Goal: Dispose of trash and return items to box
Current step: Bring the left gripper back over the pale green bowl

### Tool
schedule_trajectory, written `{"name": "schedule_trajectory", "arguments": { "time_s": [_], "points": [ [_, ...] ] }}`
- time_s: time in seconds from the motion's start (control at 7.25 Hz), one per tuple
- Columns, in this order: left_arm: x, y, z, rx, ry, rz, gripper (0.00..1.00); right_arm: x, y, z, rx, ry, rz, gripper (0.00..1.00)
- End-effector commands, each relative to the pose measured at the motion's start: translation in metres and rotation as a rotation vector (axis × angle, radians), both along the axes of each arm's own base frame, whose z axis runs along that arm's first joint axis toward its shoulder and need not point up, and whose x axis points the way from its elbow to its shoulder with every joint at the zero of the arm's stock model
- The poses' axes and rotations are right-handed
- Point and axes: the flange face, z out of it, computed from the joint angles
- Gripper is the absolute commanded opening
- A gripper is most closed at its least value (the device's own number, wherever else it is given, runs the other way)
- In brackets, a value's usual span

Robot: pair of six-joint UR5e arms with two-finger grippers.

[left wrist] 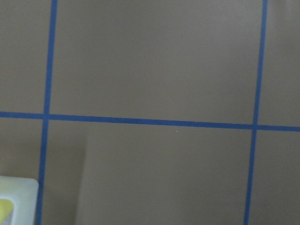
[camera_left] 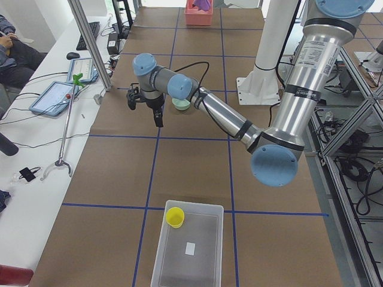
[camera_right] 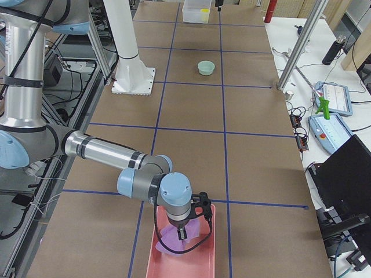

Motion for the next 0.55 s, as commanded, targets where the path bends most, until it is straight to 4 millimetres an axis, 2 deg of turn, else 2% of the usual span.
{"name": "schedule_trajectory", "arguments": {
  "time_s": [0.0,0.14,0.28,0.41],
  "points": [
    [0.153,0.039,-0.089,-0.091,-0.039,-0.048,0.98,-0.001,0.002,0.016,0.016,-0.005,0.018,0.99],
    [0.202,0.055,-0.099,-0.075,-0.054,-0.075,0.98,-0.004,-0.003,0.006,0.034,-0.058,0.032,1.00],
    [0.230,0.055,-0.086,-0.068,-0.070,-0.090,0.98,-0.007,-0.016,-0.025,0.038,-0.109,0.098,1.00],
    [0.251,0.049,-0.069,-0.067,-0.077,-0.106,0.98,-0.012,-0.022,-0.066,0.033,-0.122,0.164,1.00]
  ]
}}
